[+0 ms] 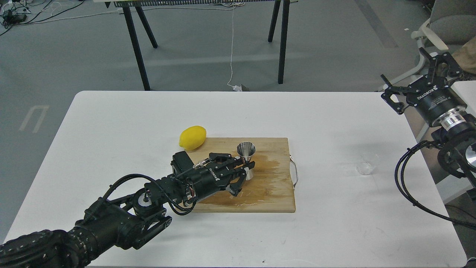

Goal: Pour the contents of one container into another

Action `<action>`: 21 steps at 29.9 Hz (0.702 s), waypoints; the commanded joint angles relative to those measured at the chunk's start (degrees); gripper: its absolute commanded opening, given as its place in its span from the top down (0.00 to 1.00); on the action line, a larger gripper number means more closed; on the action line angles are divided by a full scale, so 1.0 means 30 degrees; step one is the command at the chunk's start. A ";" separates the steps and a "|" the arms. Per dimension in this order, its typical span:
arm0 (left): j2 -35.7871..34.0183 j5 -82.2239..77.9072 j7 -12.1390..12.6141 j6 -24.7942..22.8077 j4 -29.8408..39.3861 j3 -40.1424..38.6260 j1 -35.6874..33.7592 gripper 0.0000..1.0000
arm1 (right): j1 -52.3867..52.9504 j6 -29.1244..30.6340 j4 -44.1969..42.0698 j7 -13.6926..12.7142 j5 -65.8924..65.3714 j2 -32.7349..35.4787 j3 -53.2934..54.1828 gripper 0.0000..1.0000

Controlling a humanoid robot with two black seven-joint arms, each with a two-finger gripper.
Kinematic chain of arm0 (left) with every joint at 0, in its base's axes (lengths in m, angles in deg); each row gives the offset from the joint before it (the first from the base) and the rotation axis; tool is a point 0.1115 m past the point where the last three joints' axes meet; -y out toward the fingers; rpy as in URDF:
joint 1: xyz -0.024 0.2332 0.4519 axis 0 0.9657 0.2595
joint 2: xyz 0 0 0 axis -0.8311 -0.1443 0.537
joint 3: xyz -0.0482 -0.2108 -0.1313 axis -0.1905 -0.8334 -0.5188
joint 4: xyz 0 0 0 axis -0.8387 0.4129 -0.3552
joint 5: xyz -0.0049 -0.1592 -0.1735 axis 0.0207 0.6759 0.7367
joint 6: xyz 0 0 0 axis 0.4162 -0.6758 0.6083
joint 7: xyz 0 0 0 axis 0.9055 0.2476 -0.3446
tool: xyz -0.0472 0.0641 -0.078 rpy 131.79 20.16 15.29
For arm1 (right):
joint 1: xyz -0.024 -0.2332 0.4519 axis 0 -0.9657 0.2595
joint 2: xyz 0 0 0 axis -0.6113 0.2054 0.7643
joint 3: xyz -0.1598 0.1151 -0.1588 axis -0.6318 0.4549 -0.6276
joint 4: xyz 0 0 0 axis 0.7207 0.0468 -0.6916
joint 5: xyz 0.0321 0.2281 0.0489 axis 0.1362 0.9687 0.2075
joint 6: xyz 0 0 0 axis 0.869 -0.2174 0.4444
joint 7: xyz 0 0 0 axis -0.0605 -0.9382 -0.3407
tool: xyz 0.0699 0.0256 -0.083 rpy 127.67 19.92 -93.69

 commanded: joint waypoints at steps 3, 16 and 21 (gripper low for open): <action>-0.0007 0.0056 -0.0001 0.0001 -0.0293 -0.0030 0.0068 0.82 | -0.0059 0.0000 0.0010 0.0000 -0.0018 -0.0001 0.0104 0.00; -0.0007 0.0056 -0.0001 0.0001 -0.0323 -0.0001 0.0507 0.72 | -0.0059 0.0000 0.0068 0.0000 0.0012 -0.0001 0.0162 0.00; -0.0007 0.0056 -0.0001 0.0001 -0.0323 -0.0001 0.0741 0.65 | -0.0059 0.0000 0.0098 0.0000 -0.0018 0.0028 0.0280 0.00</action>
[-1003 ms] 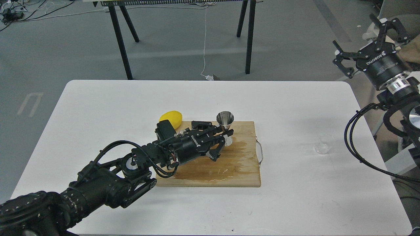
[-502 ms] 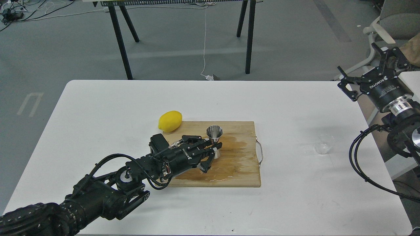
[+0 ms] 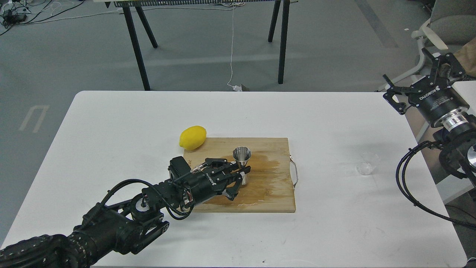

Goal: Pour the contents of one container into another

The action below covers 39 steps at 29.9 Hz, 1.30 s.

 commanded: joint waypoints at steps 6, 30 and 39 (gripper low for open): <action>0.0000 -0.0002 0.0001 0.0000 0.0001 -0.0001 0.0219 0.53 | 0.0000 0.0000 0.0037 -0.0001 0.0020 0.0071 0.0053 0.00; -0.0262 0.0174 0.0001 0.0000 0.0206 -0.0118 0.0747 0.07 | 0.0000 0.0000 0.0096 -0.0001 0.0020 0.0071 0.0433 0.00; -0.1640 0.0232 0.0001 0.0000 0.0265 -0.0118 0.1040 0.08 | 0.0000 0.0000 0.0096 -0.0001 0.0049 0.0042 0.0463 0.00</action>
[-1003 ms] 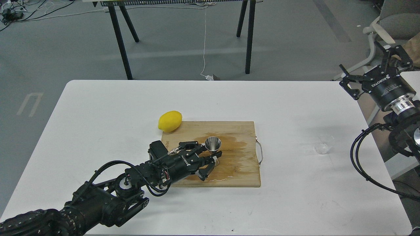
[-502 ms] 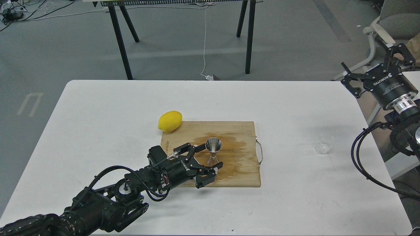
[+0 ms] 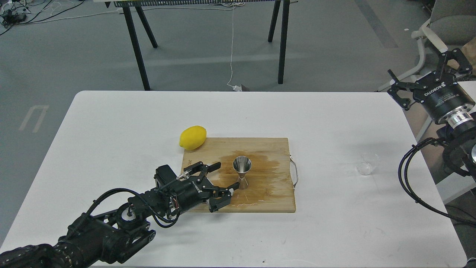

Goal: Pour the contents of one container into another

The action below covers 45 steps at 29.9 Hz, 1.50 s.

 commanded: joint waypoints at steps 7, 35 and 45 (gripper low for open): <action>-0.2849 0.1224 0.0000 0.0000 0.1247 -0.0468 0.0499 0.18 | 0.0000 0.0000 -0.0002 -0.0030 -0.0008 0.0023 0.0350 0.00; -1.4250 2.3020 0.0000 -1.8666 0.6726 -0.5655 -0.4453 0.08 | 0.4109 0.0000 0.1868 0.0673 0.5281 0.1252 -0.5660 0.00; -1.4604 2.4522 0.0000 -1.8666 0.6994 -0.5597 -0.3867 0.07 | -0.8744 -0.2651 0.9687 0.1139 1.4435 0.2748 0.0462 0.00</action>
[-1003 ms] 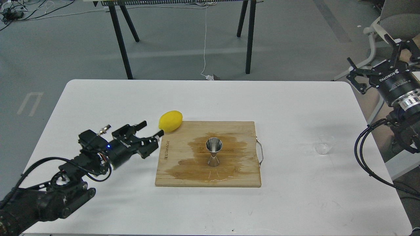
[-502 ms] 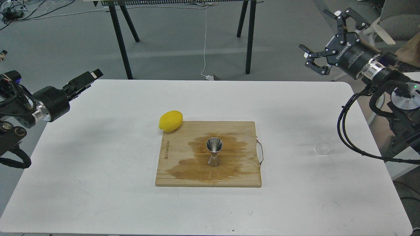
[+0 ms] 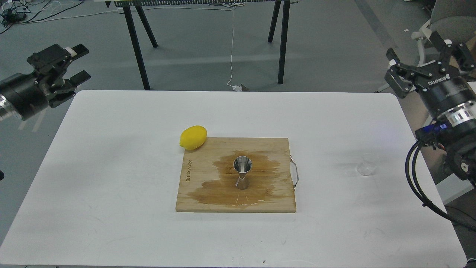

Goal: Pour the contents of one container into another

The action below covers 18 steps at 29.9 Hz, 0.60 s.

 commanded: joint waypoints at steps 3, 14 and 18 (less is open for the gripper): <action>0.0184 0.0072 0.0002 0.0002 -0.0002 -0.0013 0.0875 0.07 | -0.8089 -0.1127 0.3788 0.2074 0.0830 -0.0010 0.2971 0.00; 0.0653 0.0072 0.0002 0.0002 -0.0002 -0.0013 0.1463 0.06 | -1.0096 -0.8415 0.4055 0.3924 0.1680 -0.0799 0.2769 0.01; 0.0799 0.0072 0.0002 0.0002 -0.0002 0.0016 0.1492 0.06 | -0.8926 -1.1052 0.3937 0.4217 0.0922 -0.1181 0.2303 0.02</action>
